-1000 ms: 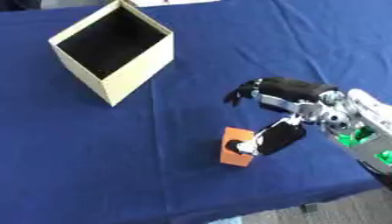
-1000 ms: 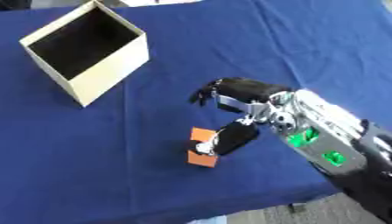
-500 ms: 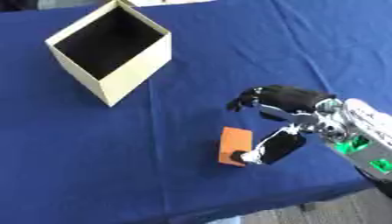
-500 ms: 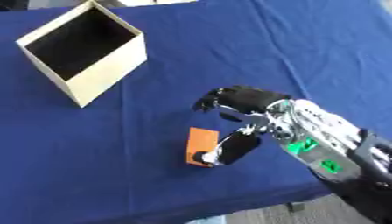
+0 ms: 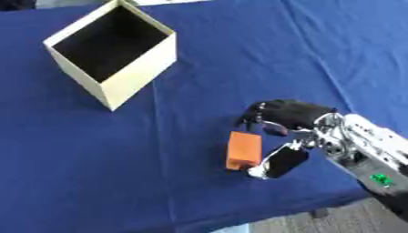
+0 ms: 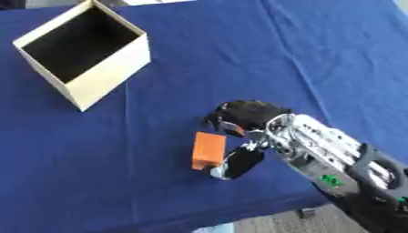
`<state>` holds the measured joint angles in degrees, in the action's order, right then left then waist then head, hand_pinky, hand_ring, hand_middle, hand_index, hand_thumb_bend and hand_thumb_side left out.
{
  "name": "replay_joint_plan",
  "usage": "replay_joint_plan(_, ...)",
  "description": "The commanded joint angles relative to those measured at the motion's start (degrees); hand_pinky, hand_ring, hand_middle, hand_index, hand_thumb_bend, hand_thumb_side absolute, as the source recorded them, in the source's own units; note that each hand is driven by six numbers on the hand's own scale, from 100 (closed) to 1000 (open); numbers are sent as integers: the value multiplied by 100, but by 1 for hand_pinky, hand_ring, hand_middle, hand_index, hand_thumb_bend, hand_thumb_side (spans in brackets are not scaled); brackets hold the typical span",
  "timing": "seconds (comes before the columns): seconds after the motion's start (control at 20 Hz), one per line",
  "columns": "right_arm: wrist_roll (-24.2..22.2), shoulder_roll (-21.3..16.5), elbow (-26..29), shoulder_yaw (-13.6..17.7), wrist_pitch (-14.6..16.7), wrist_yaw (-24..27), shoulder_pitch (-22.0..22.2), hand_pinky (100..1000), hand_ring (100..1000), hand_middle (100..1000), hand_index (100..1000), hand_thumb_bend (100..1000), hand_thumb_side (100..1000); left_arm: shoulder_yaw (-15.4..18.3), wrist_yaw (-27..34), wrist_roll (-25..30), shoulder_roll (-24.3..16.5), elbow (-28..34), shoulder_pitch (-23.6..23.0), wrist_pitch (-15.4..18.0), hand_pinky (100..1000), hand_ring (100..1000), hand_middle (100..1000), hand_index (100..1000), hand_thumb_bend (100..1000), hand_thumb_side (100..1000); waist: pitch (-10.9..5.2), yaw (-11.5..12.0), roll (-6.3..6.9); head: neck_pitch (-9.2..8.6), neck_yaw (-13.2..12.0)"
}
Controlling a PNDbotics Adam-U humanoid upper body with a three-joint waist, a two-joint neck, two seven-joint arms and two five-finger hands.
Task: Pick up objects on the table and place them in the box.
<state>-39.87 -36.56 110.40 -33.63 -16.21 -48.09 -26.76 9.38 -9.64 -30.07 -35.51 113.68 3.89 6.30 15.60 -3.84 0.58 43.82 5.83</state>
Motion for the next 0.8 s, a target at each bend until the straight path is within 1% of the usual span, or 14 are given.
replay_joint_plan(0.05, 150, 0, -125, -7, 52, -165, -76, 894, 940, 604, 816, 386, 525, 58, 43, 22, -95, 91, 46, 8, 686, 631, 674, 806, 714, 879, -63, 16, 9, 30, 19)
replay_joint_plan(0.2, 321, 64, -328, -43, 95, -286, -89, 887, 928, 568, 777, 351, 511, 58, 59, 19, -85, 91, 53, 15, 685, 629, 676, 805, 714, 882, -58, 30, 14, 30, 29)
replay_joint_plan(0.25, 367, 87, -394, -56, 112, -306, -89, 882, 921, 549, 759, 327, 508, 58, 62, 21, -82, 91, 52, 17, 685, 628, 677, 788, 714, 883, -56, 35, 16, 30, 30)
replay_joint_plan(0.35, 462, 128, -480, -69, 111, -271, -89, 869, 894, 512, 717, 262, 521, 66, 66, 20, -73, 91, 47, 17, 684, 627, 677, 789, 710, 884, -55, 43, 18, 30, 33)
replay_joint_plan(0.45, 566, 155, -484, -64, 72, -166, -95, 859, 874, 491, 690, 220, 518, 74, 74, 9, -66, 91, 44, 12, 684, 627, 677, 788, 708, 885, -53, 44, 18, 30, 34)
replay_joint_plan(0.55, 645, 156, -362, -43, 9, 9, -113, 847, 854, 471, 667, 165, 526, 73, 72, 19, -65, 91, 36, 11, 684, 626, 676, 785, 705, 886, -51, 42, 19, 30, 24)
replay_joint_plan(0.65, 661, 115, -101, 12, -74, 237, -155, 841, 844, 466, 663, 125, 535, 78, 66, 23, -65, 91, 31, 9, 684, 626, 676, 785, 702, 886, -53, 35, 17, 30, 6)
replay_joint_plan(0.8, 531, -62, 315, 160, -250, 580, -230, 838, 839, 471, 669, 102, 538, 81, 62, 29, -74, 91, 31, 4, 684, 626, 677, 786, 700, 889, -62, 20, 13, 30, -28)
